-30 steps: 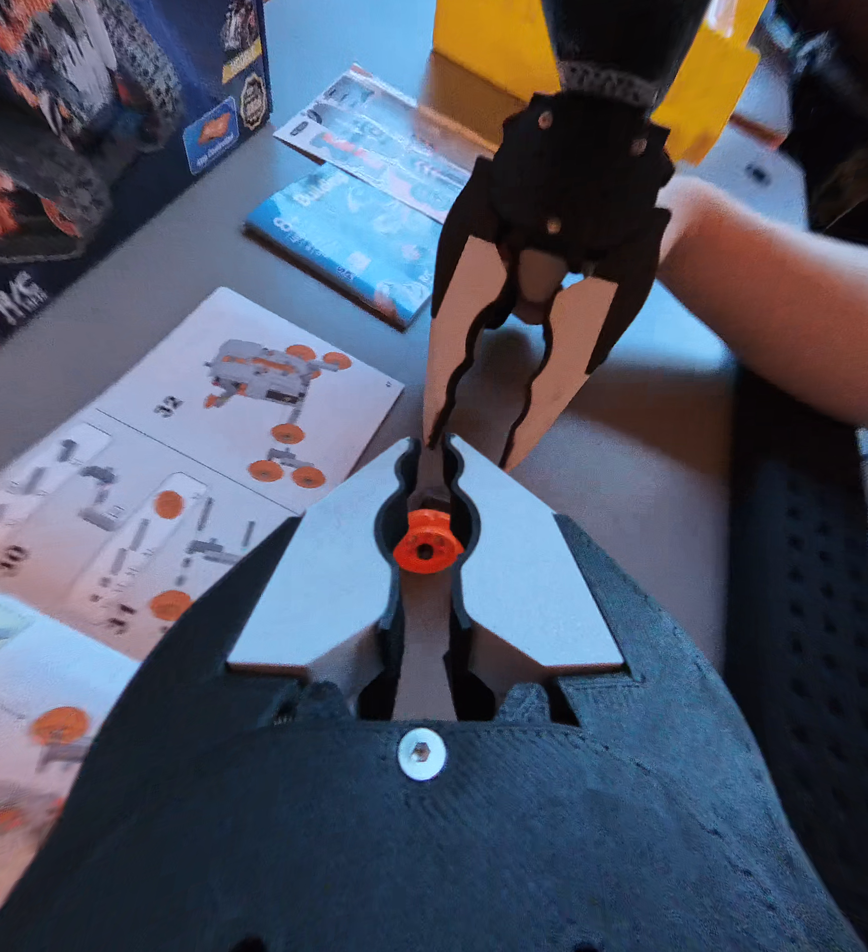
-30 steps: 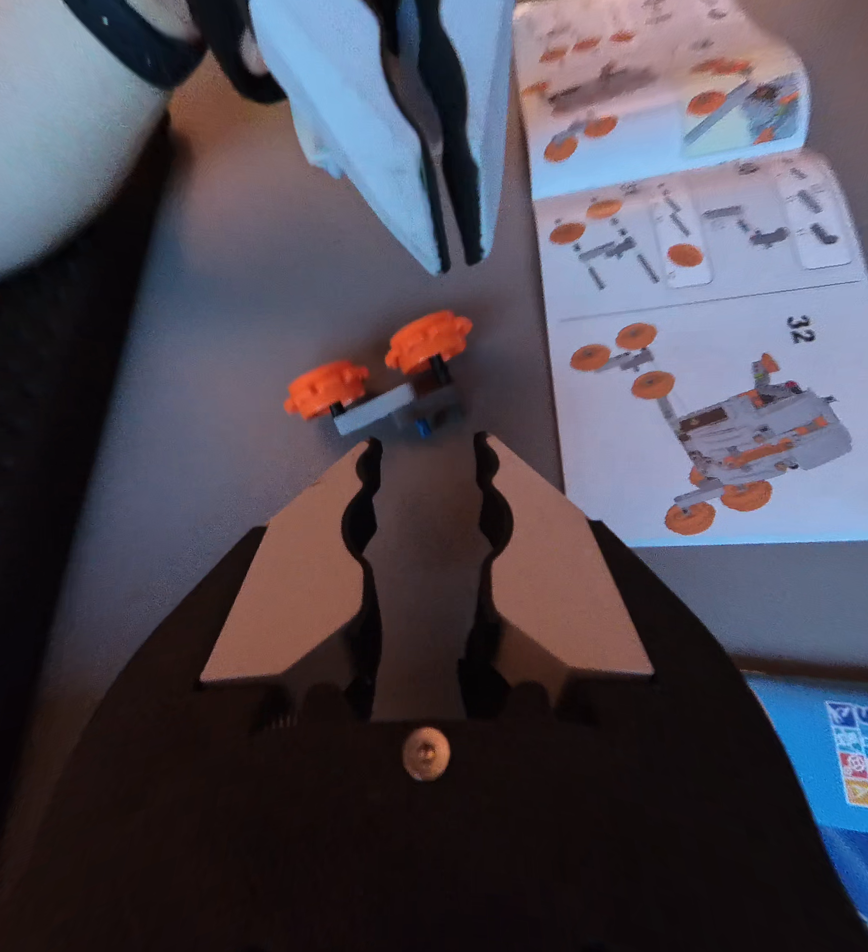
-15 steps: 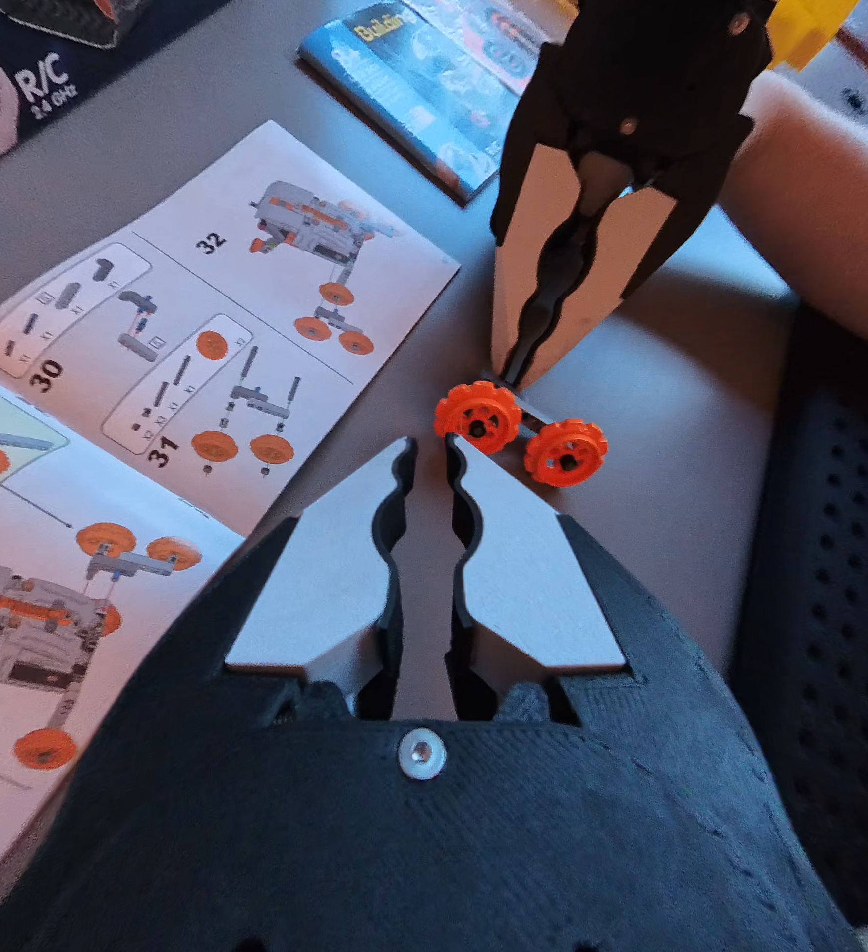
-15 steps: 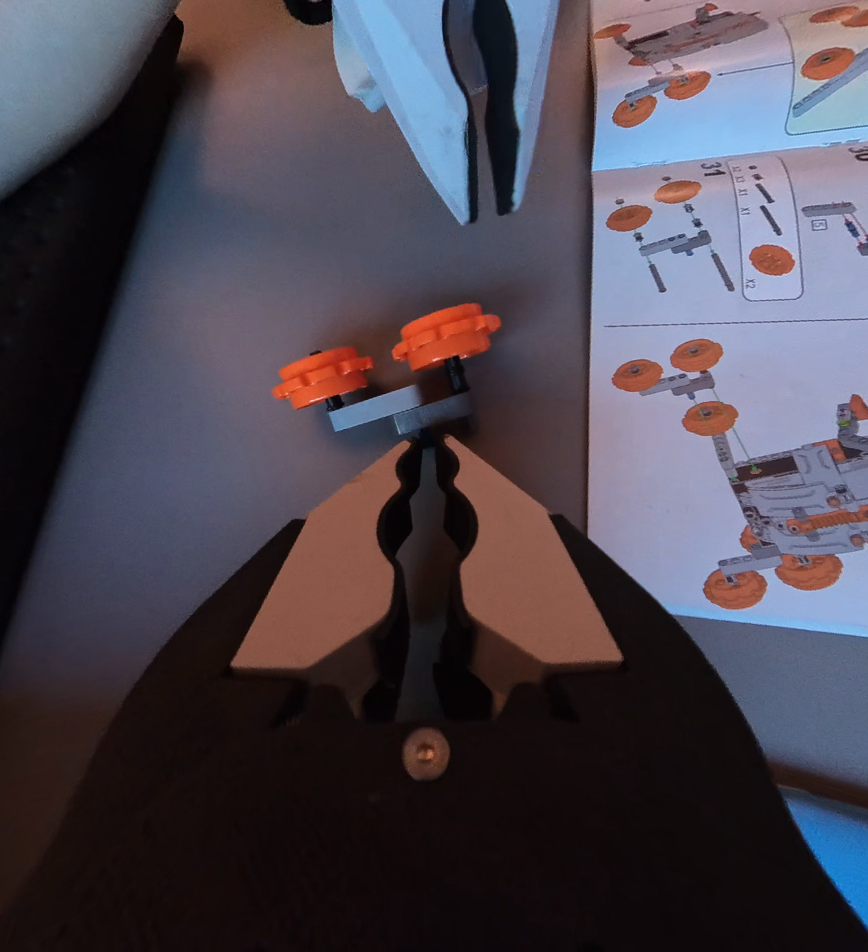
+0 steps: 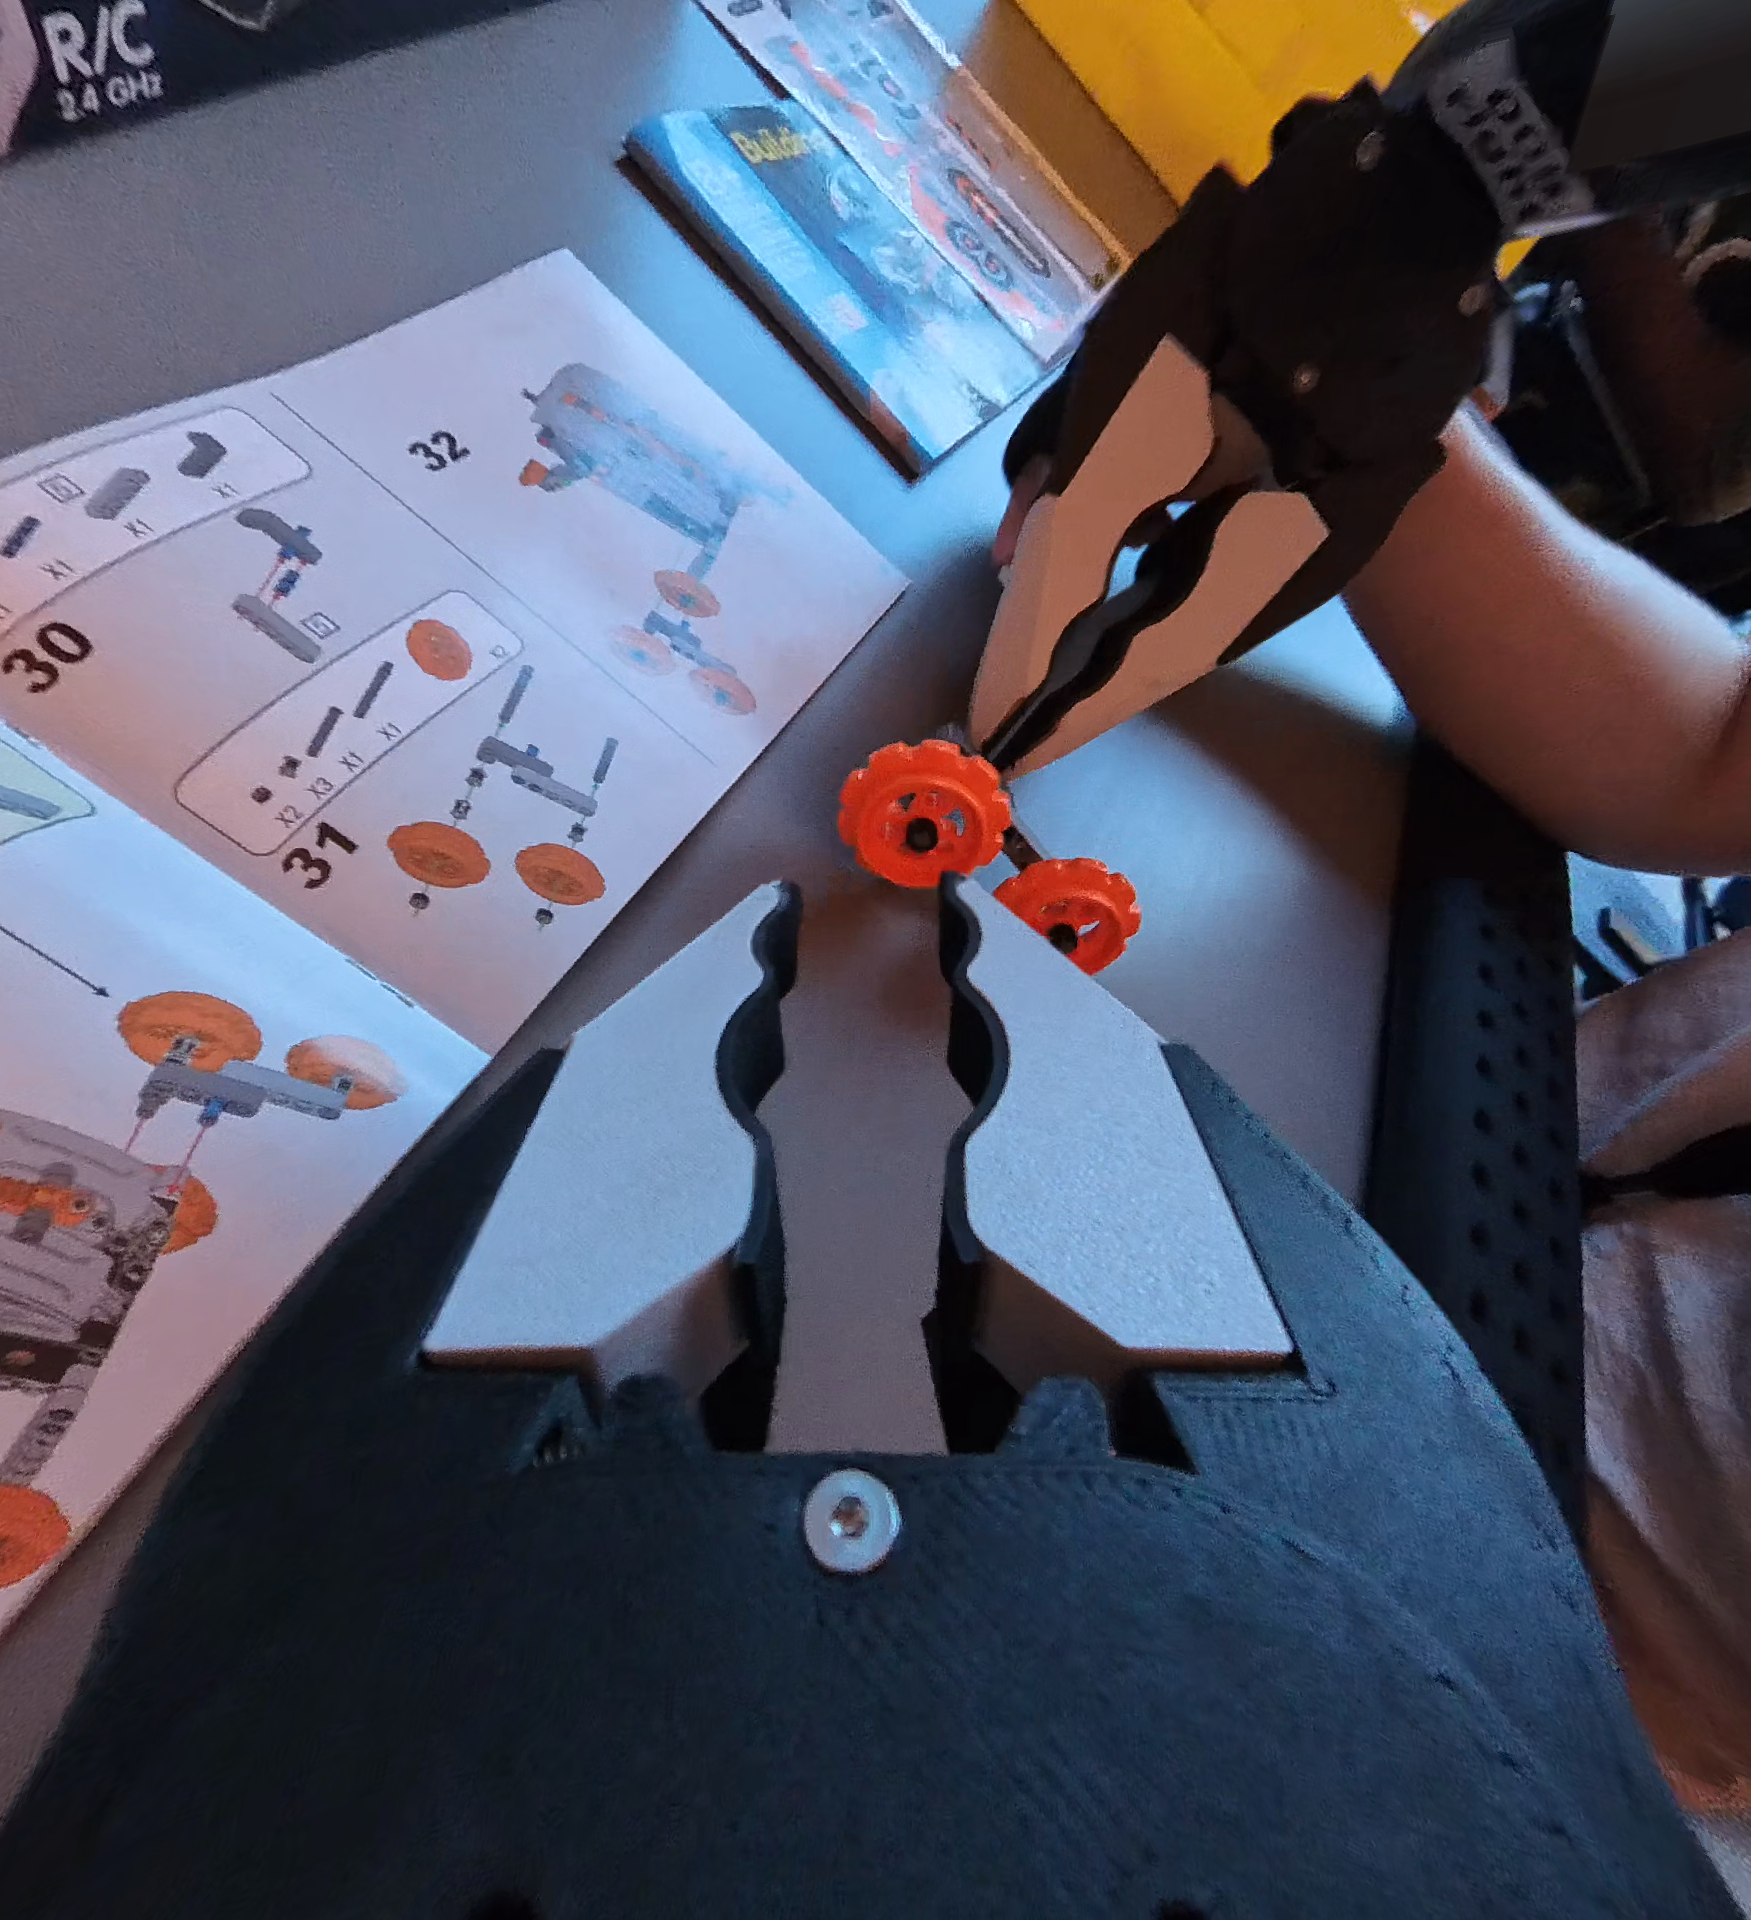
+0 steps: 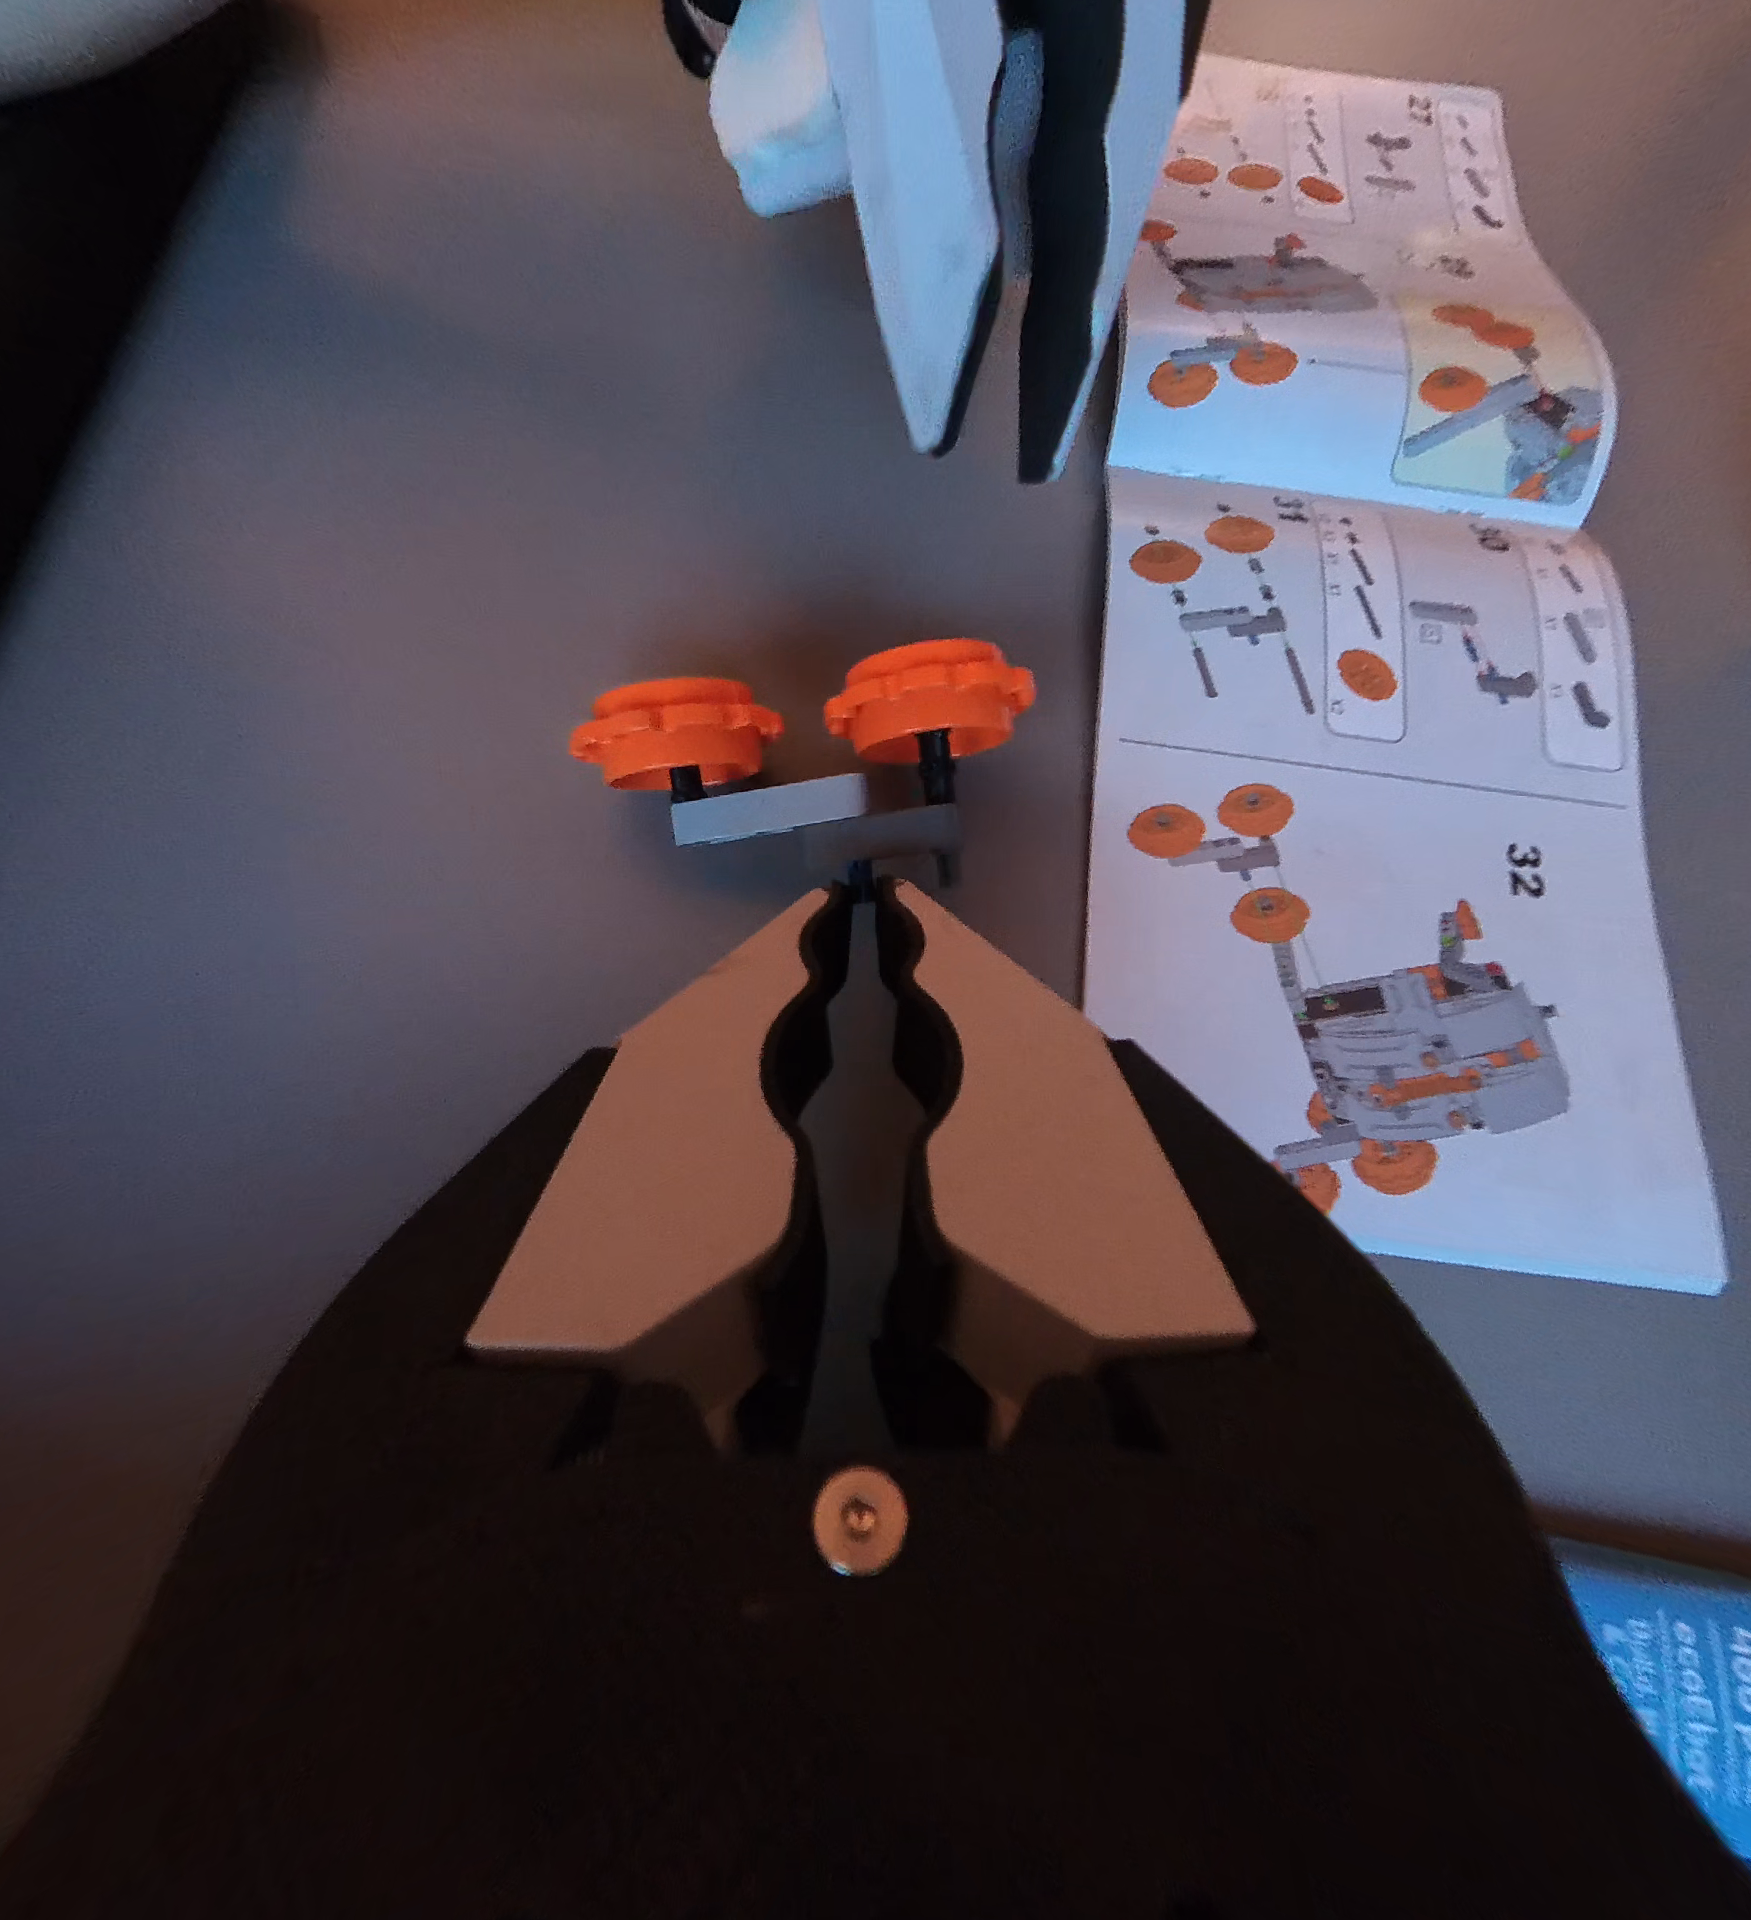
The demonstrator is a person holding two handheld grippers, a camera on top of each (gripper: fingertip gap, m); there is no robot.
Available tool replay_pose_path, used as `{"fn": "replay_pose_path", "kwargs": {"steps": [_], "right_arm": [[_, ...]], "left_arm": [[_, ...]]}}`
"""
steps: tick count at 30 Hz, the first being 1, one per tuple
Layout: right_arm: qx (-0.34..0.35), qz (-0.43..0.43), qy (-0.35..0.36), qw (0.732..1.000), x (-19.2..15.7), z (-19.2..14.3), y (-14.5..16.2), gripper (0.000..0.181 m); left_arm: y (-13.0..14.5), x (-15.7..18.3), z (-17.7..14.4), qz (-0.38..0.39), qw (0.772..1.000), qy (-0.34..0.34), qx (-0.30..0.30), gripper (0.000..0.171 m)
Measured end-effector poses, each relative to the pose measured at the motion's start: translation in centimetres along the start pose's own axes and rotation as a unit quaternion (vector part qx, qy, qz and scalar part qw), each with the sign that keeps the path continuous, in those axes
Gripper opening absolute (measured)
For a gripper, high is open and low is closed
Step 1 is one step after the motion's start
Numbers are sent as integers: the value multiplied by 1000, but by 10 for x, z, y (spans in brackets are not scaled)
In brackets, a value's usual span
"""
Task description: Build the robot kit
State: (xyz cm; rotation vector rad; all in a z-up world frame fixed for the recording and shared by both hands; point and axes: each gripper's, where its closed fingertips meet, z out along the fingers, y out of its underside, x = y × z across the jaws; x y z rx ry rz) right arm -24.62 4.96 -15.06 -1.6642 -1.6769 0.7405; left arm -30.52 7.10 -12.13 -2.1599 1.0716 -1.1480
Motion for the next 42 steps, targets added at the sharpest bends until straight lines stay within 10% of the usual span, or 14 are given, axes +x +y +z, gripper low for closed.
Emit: {"fn": "replay_pose_path", "kwargs": {"steps": [4, 9, 18, 29, 42], "right_arm": [[3, -29, 23, 999, 2, -1, -6, 3], [5, -59, 47, 997, 1, -3, -9, 3], [7, -66, 64, 996, 6, -4, -9, 3], [164, 271, -97, 944, 15, -22, -32, 42], [176, 237, -151, 943, -2, -16, -47, 12]], "left_arm": [[-10, -8, 6, 48, 998, -15, 33, 48], [-17, 9, 12, 2, 995, 88, 54, 41], [-5, 14, 38, 5, 997, 74, -6, 39], [-12, 30, 30, 94, 992, 84, 17, 38], [-23, 46, 18, 126, 983, 120, 65, 38]]}}
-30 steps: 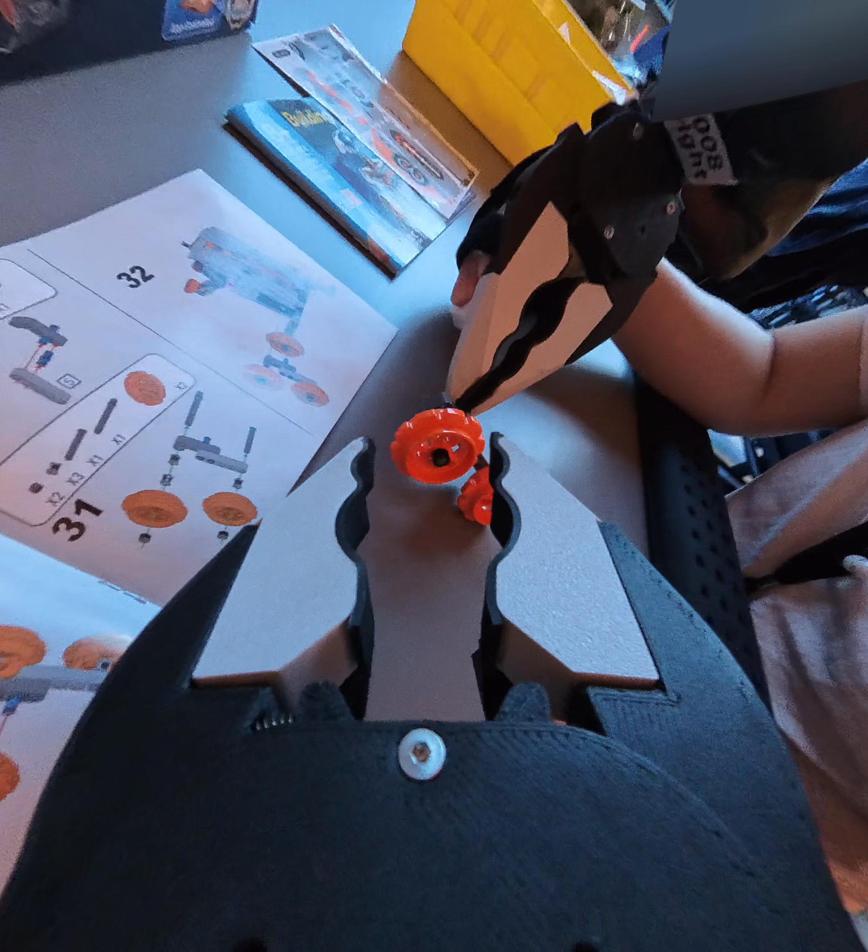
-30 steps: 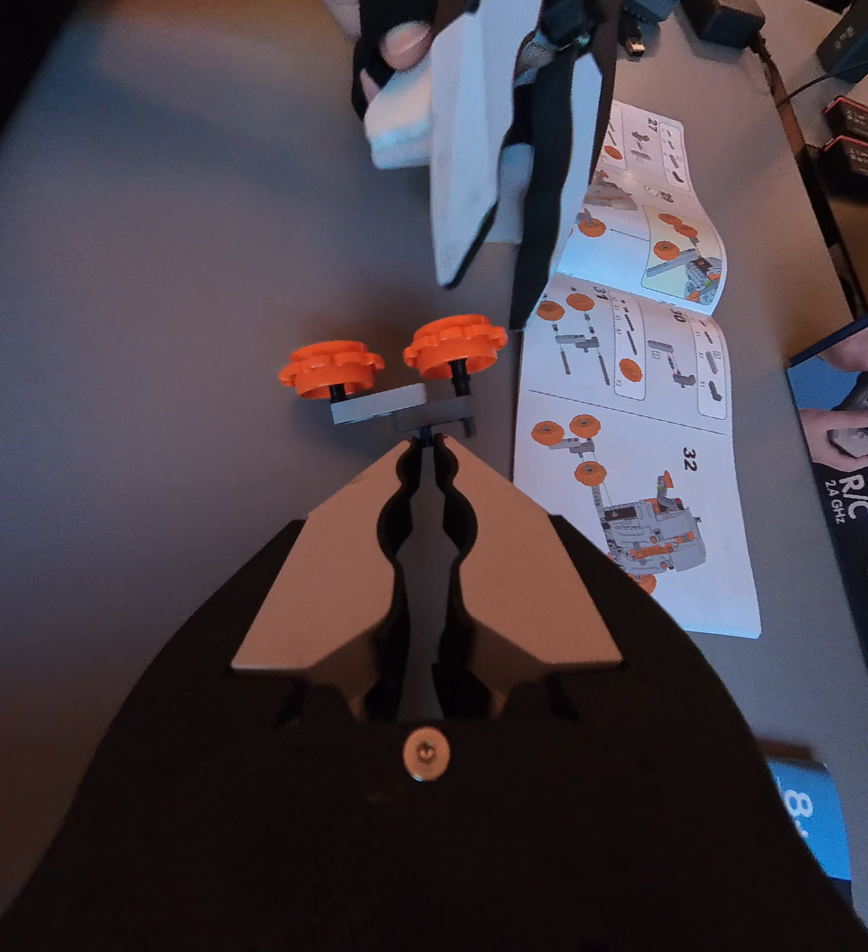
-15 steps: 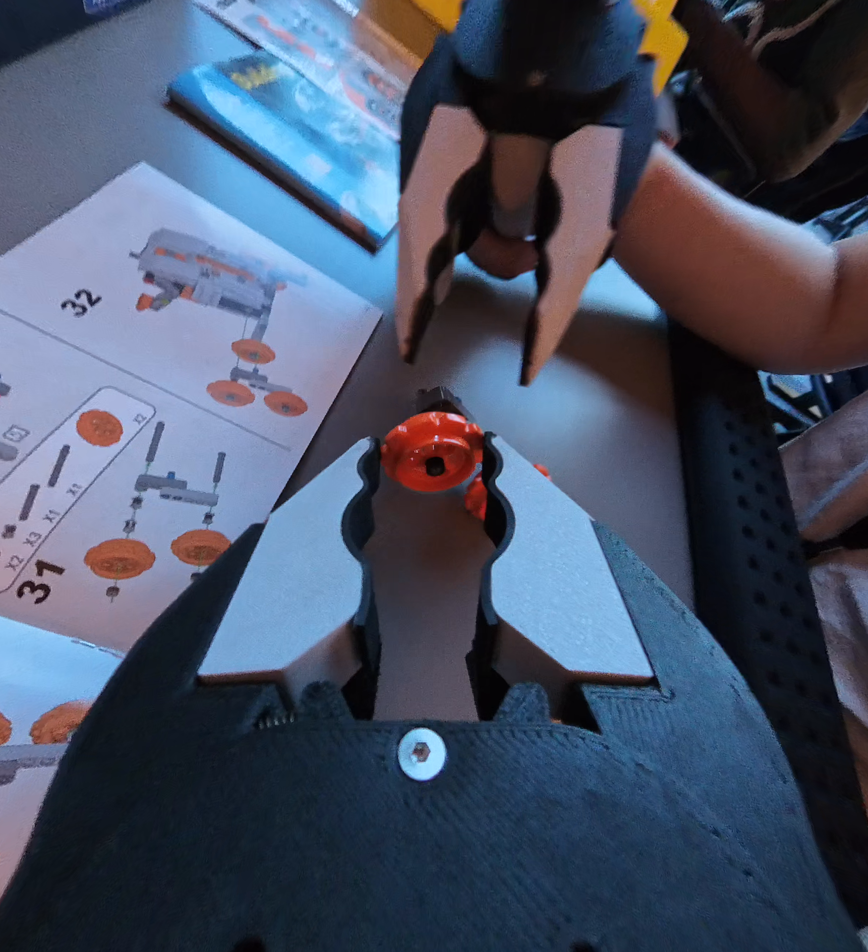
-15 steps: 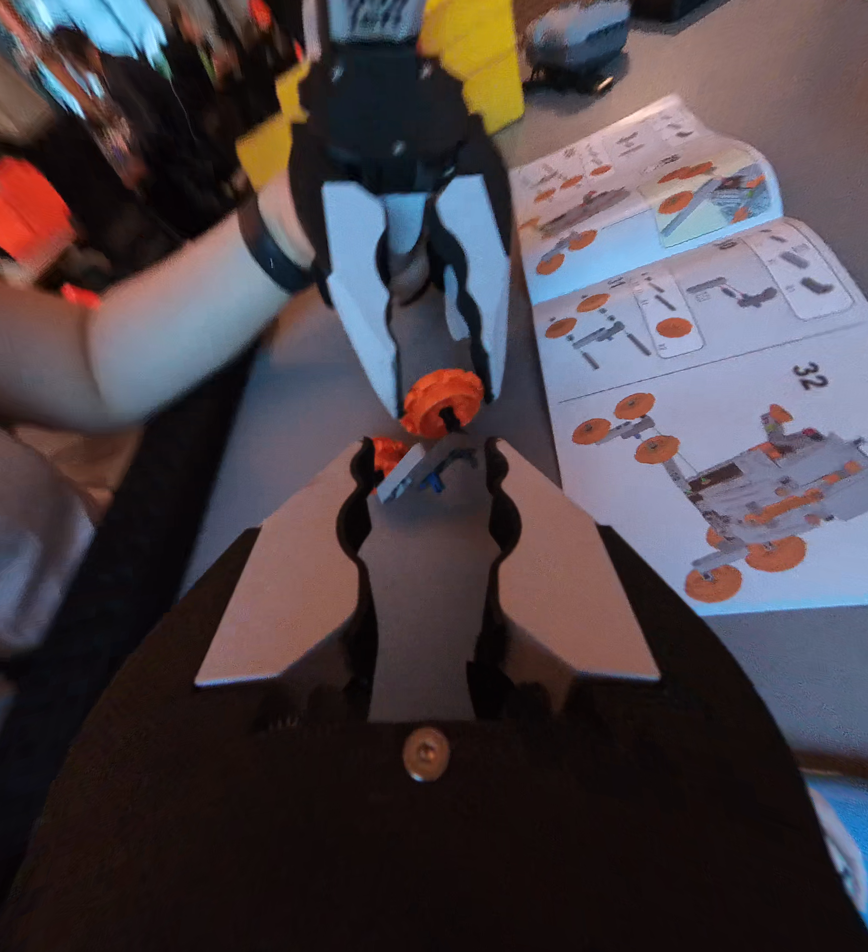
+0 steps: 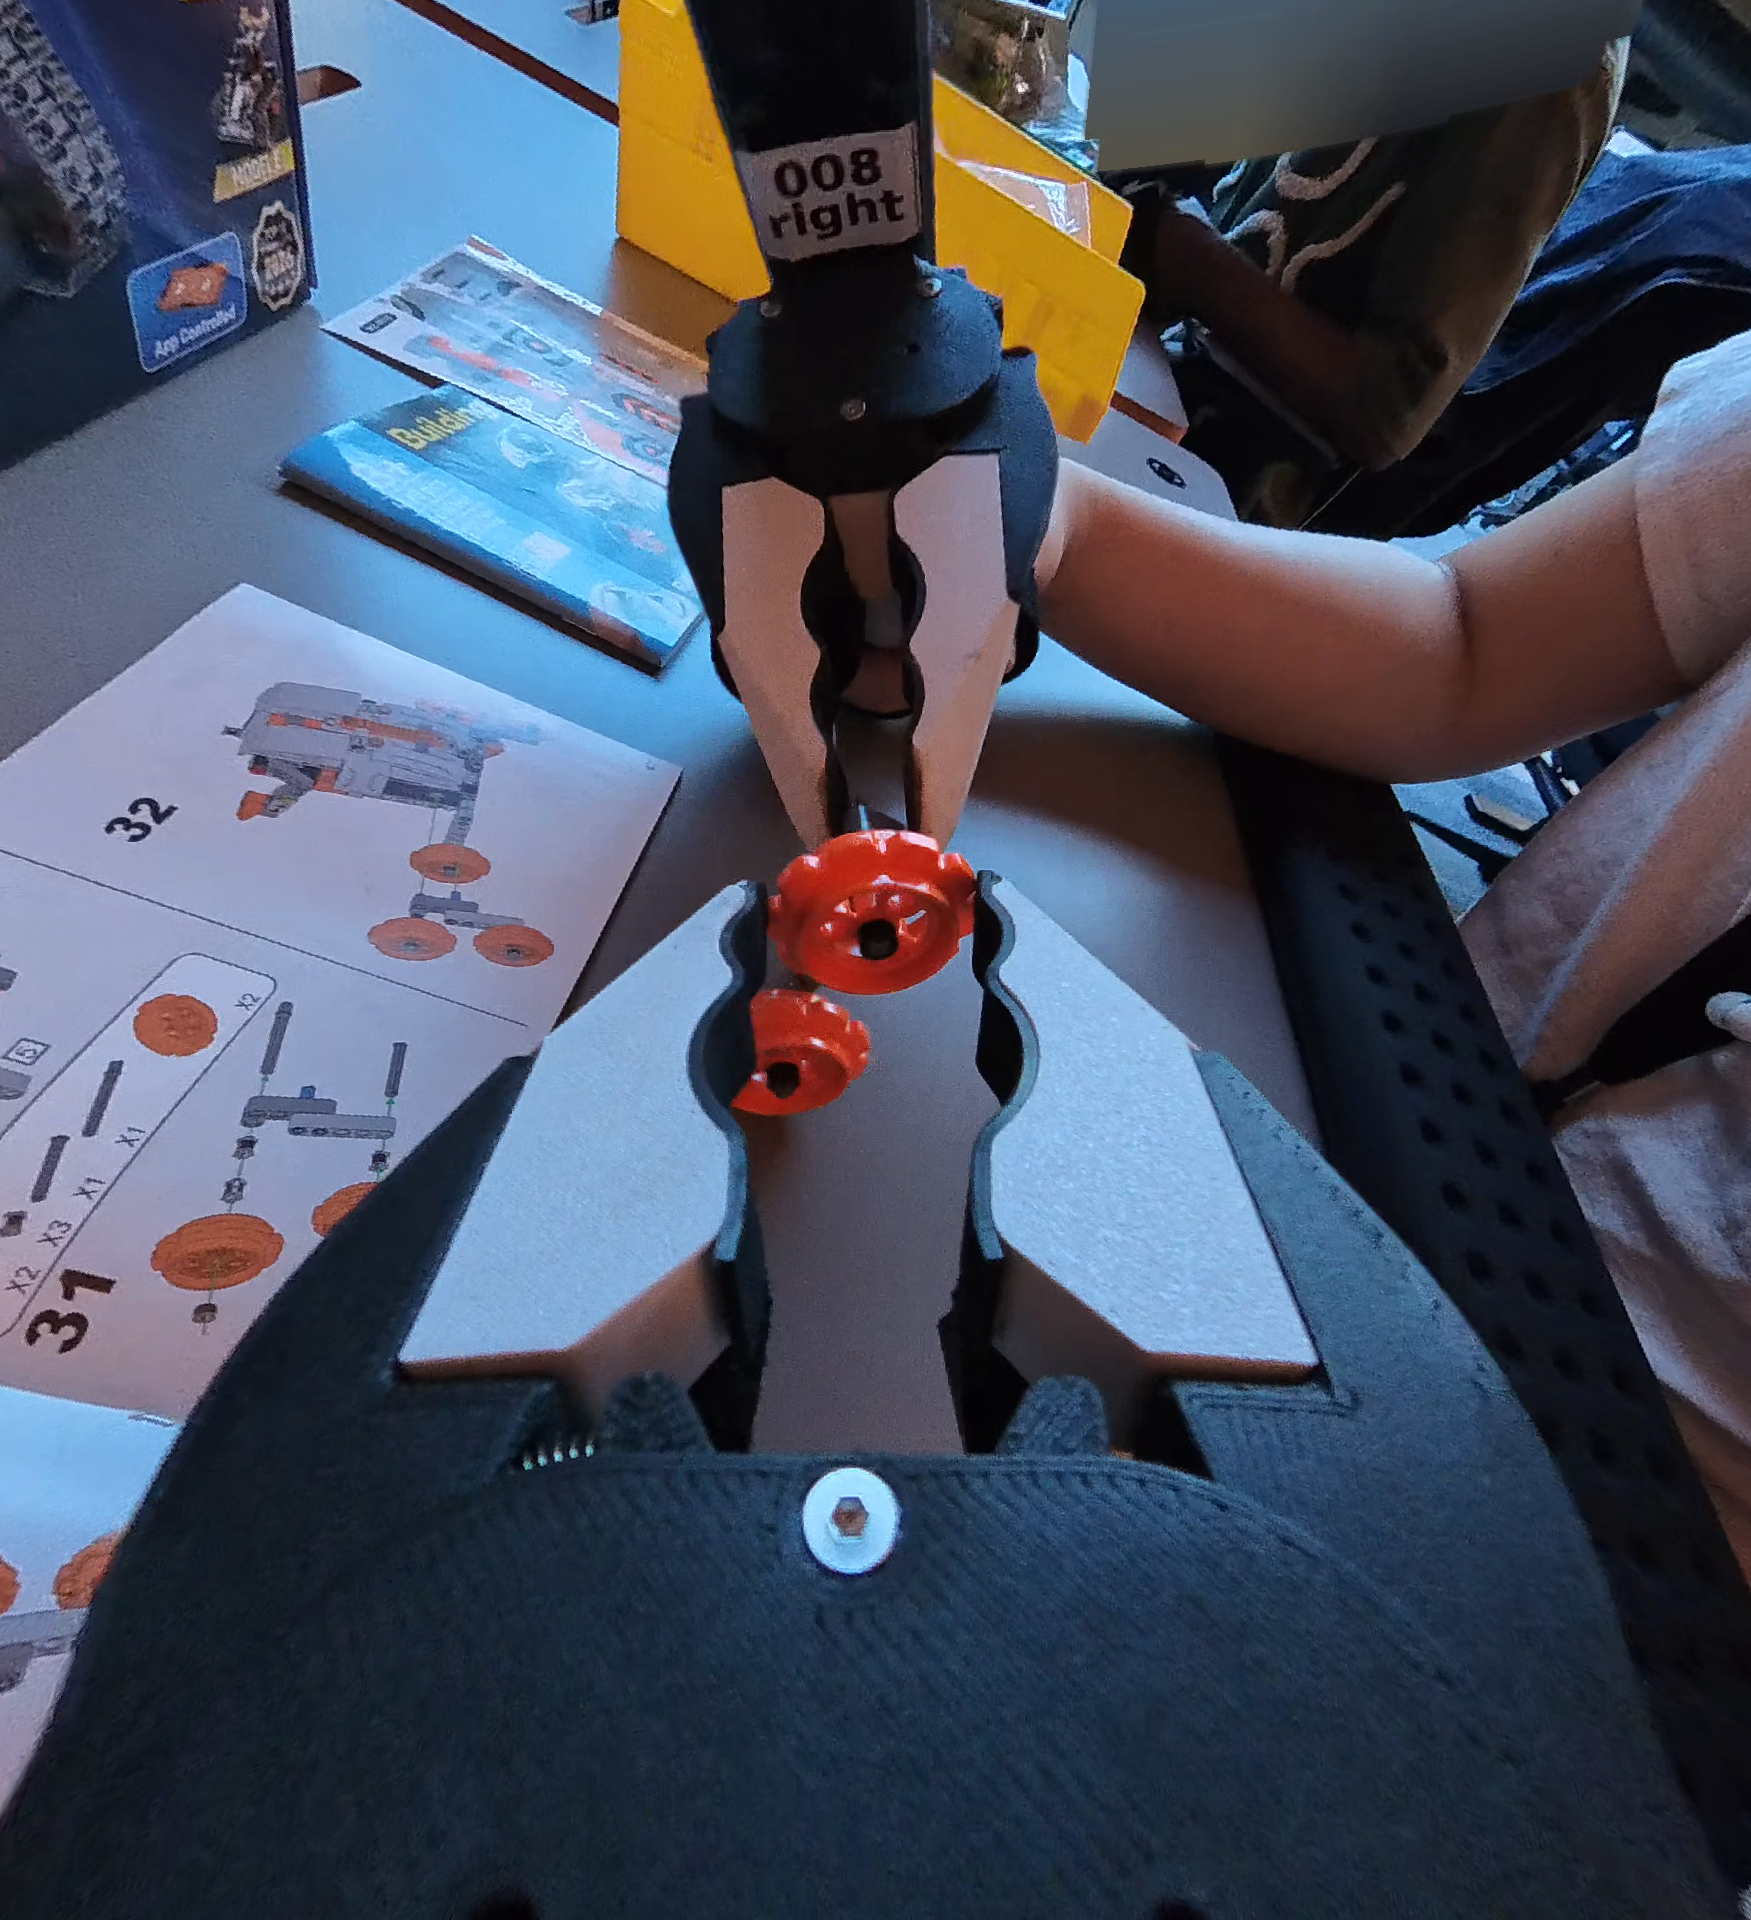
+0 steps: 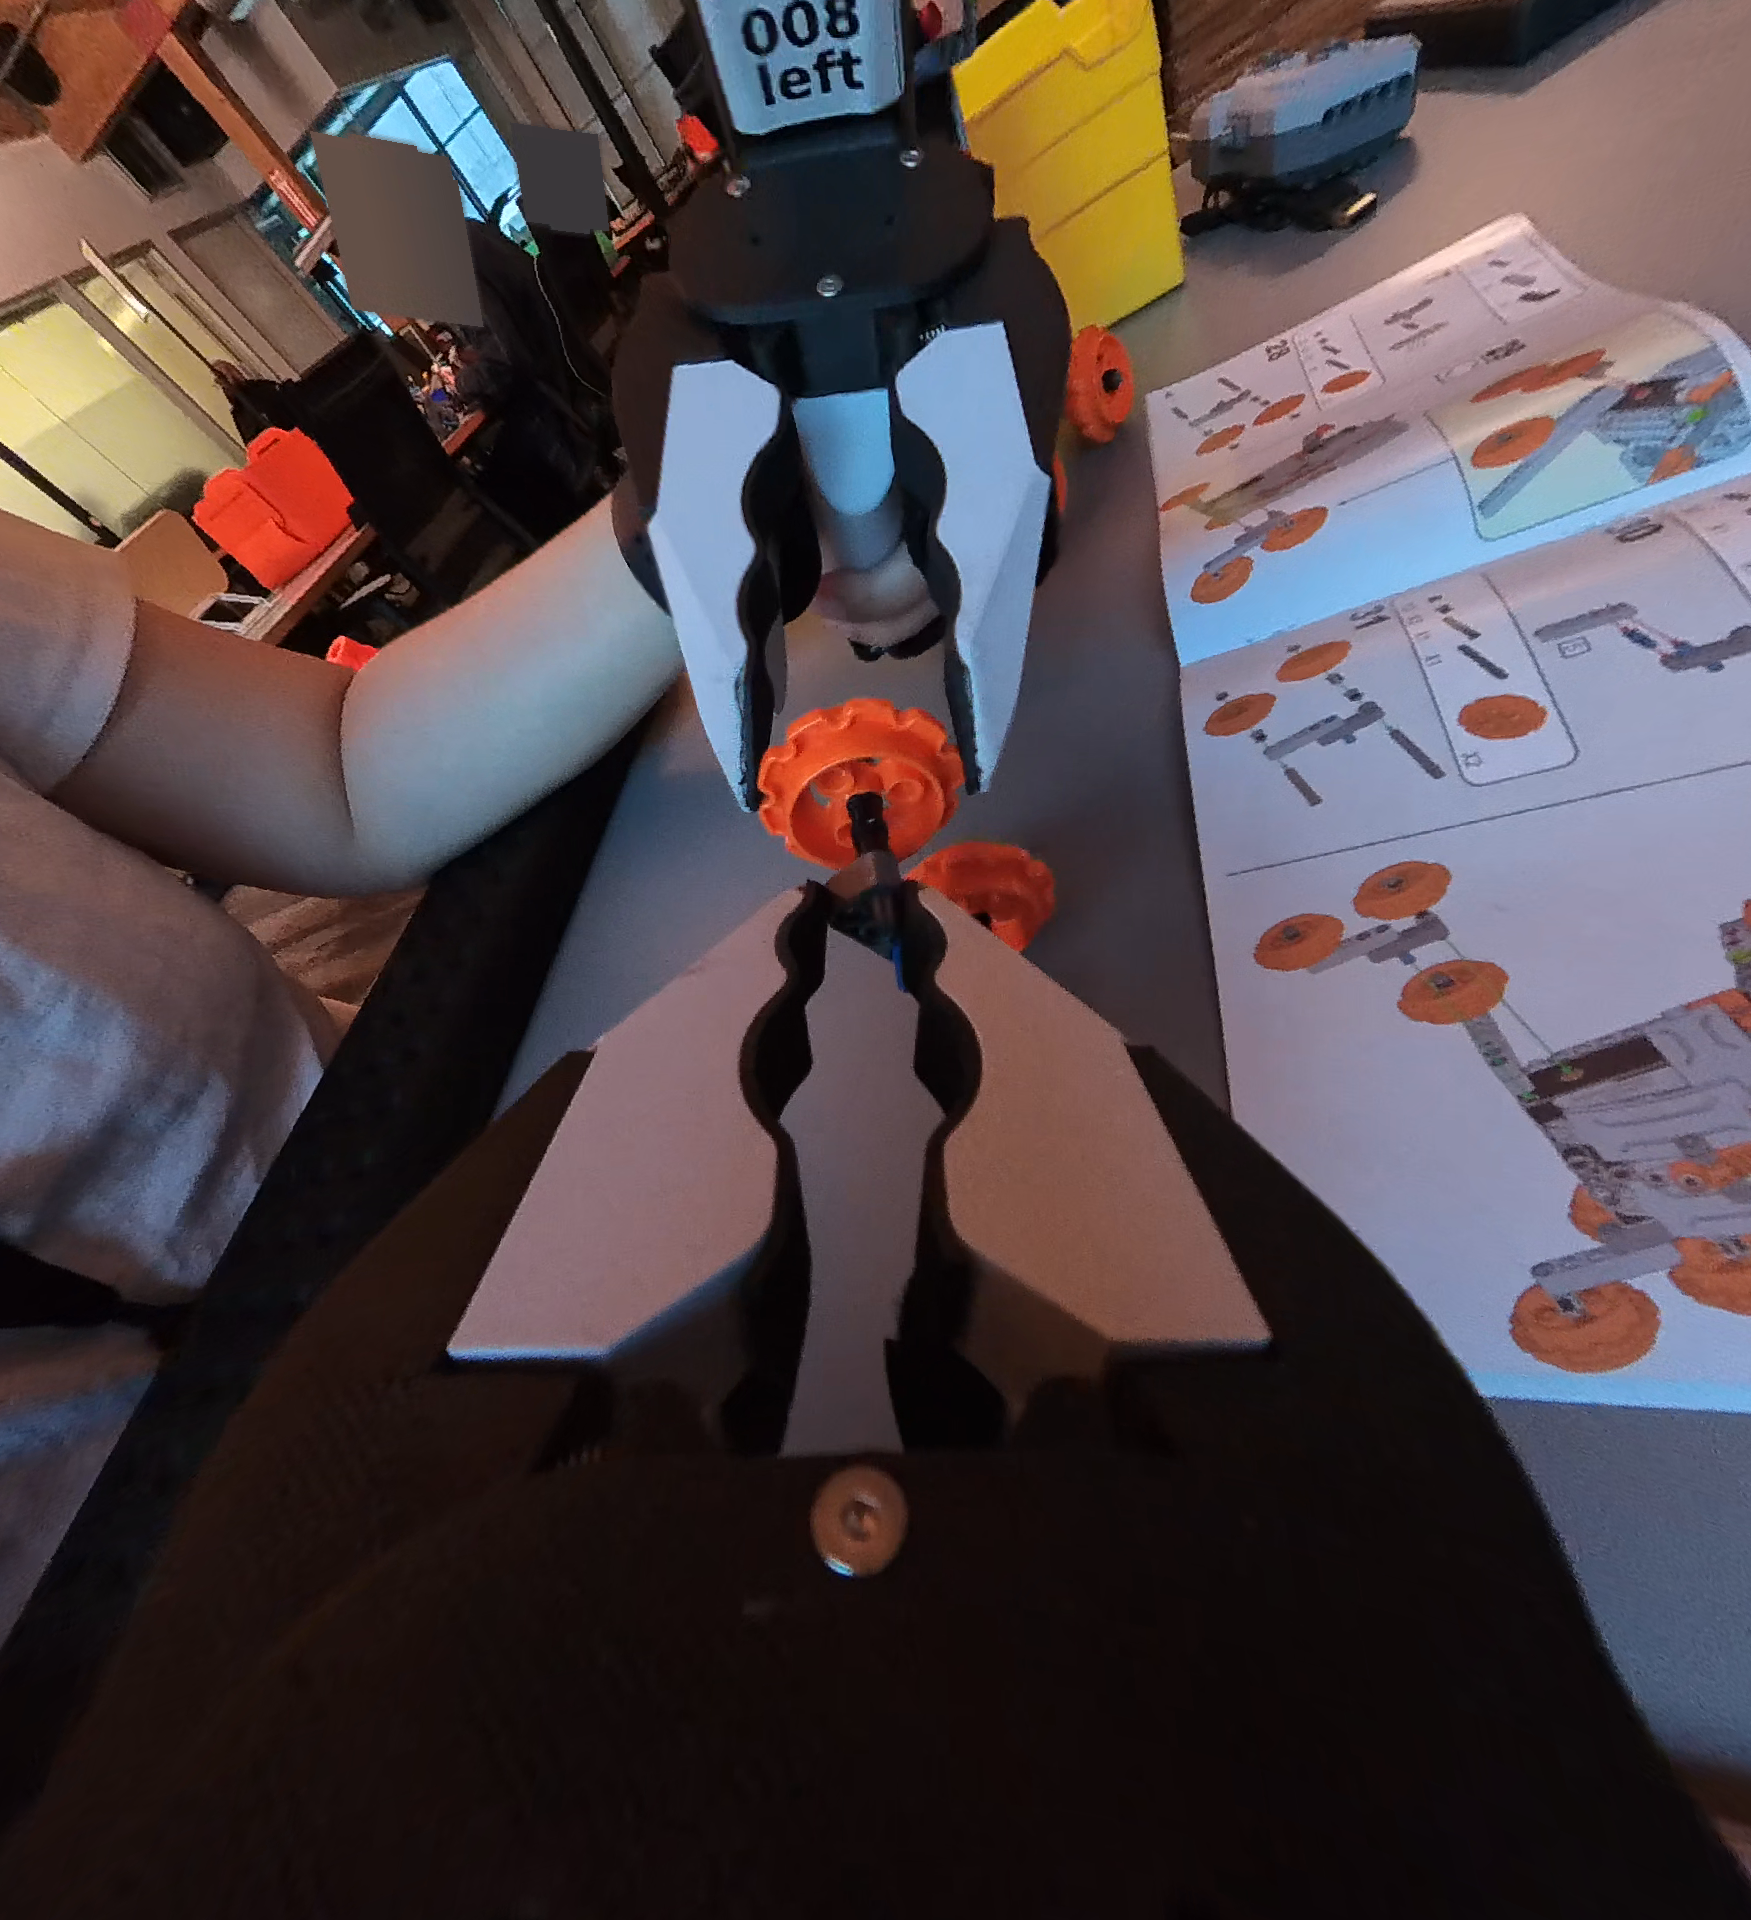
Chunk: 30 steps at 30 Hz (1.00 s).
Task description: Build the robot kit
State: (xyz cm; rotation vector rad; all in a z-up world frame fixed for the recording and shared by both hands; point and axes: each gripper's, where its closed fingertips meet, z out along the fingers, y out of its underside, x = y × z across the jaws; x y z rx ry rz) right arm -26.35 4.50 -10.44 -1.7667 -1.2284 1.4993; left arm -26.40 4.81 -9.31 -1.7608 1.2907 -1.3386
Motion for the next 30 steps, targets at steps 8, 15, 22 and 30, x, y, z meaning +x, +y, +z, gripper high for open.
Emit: {"fn": "replay_pose_path", "kwargs": {"steps": [8, 15, 22, 30], "right_arm": [[27, 46, -25, 998, -4, -18, -11, 11], [66, 100, -53, 991, 0, -30, -20, 10], [131, 175, -88, 972, 9, -40, -35, 10], [247, 225, -160, 929, 11, -67, -64, 10]], "left_arm": [[-31, -17, -25, -89, 989, 3, 117, 56], [-44, -84, -72, -55, 949, -249, 186, 35], [-30, -114, -101, -39, 899, -411, 148, 24], [-11, -126, -93, -10, 884, -464, 60, 17]]}}
